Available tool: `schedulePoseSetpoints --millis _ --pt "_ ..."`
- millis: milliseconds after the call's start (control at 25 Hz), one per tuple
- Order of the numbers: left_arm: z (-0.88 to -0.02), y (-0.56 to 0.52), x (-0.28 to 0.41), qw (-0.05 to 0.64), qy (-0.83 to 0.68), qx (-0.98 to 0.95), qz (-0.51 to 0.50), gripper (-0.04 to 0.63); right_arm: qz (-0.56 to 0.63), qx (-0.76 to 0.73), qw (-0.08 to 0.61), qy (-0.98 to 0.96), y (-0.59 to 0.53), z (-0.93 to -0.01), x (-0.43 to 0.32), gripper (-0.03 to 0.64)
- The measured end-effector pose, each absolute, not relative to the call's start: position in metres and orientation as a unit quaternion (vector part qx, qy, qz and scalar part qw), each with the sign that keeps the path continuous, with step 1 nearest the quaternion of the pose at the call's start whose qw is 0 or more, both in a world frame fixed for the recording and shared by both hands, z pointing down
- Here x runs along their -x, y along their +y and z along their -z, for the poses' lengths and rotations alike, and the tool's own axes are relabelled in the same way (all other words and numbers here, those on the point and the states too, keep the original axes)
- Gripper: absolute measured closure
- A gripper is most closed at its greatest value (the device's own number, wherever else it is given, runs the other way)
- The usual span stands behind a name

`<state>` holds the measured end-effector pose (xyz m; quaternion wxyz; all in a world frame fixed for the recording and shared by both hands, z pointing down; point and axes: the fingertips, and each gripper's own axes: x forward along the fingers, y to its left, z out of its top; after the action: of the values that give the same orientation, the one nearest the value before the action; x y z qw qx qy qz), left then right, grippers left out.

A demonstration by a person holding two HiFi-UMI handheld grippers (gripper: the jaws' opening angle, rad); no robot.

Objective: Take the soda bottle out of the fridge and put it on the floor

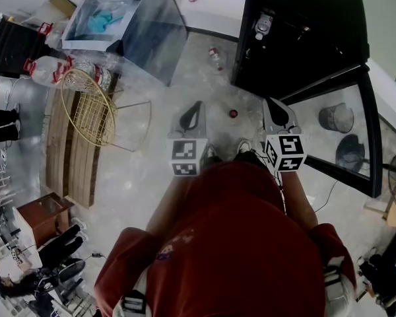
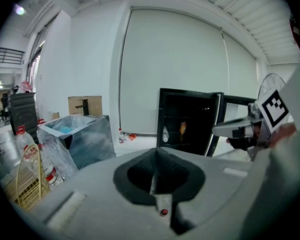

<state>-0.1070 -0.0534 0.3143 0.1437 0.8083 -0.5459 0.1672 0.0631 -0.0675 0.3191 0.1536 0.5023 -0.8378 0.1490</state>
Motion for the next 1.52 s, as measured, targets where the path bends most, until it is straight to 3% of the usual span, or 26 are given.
schedulePoseSetpoints --millis 1520 --pt "-0.303 -0.050 0.093 0.129 -0.554 -0.806 -0.167 0.595 -0.148 -0.504 0.154 -0.837 -0.068 -0.317 -0.082 0.615"
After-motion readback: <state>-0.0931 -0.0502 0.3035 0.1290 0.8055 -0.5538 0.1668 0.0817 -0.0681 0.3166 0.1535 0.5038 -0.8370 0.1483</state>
